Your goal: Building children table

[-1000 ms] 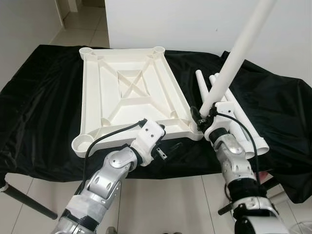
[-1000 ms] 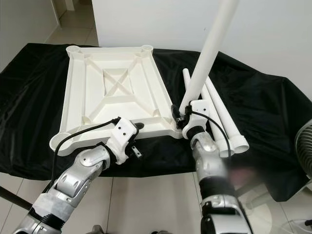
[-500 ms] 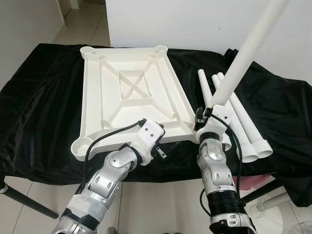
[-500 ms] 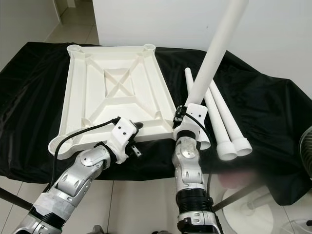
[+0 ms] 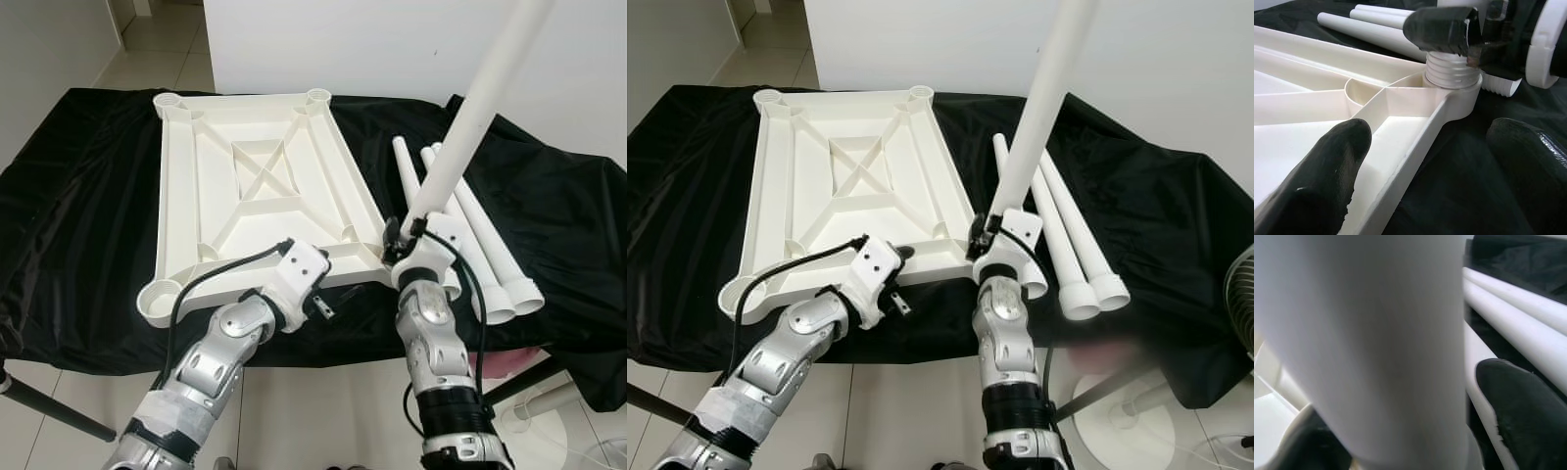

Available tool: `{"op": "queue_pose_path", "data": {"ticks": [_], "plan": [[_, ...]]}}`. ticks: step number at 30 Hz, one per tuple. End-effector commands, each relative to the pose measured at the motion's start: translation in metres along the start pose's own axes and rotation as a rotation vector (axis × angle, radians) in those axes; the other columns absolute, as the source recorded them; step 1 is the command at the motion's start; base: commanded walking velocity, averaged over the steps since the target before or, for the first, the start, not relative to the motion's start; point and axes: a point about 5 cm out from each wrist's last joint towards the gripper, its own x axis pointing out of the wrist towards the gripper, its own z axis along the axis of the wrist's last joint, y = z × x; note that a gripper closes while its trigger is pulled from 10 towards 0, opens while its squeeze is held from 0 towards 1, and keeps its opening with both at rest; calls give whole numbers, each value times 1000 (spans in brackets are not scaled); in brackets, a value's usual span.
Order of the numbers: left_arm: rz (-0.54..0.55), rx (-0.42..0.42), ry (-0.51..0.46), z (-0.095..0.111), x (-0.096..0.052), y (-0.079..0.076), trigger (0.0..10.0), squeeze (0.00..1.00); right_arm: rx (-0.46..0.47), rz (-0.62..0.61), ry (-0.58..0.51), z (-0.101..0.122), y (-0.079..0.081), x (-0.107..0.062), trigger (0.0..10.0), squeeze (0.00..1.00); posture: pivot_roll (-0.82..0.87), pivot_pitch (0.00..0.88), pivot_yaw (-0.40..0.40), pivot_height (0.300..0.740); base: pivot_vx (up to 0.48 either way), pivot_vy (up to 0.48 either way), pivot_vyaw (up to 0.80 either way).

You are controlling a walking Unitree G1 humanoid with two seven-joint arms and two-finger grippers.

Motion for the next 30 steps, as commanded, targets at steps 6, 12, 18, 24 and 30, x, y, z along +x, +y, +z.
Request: {"op": "queue_pose_path", "data": {"ticks": [6, 12, 18, 24, 30], "plan": [[-16, 29, -1, 0, 1, 0, 10000, 0, -14, 184, -26, 7, 0, -1, 10000, 1000, -6, 37, -42, 740, 0, 0, 0], [-14, 30, -2, 0, 1, 0, 10000, 0, -34, 287, -20, 8, -8, -1, 10000, 0, -6, 32, -43, 740, 0, 0, 0], [-20, 32, -3, -1, 2, -1, 10000, 0, -129, 453, -22, 13, -17, 8, 10000, 0, -10, 26, -42, 740, 0, 0, 0], [-25, 35, -4, 0, 3, -1, 10000, 0, -215, 564, -3, 15, -23, 18, 10000, 0, -9, 22, -39, 740, 0, 0, 0], [-29, 40, -2, 0, 3, -1, 10000, 0, -270, 638, 41, 14, -28, 30, 10000, 0, -2, 19, -35, 740, 0, 0, 0]]}}
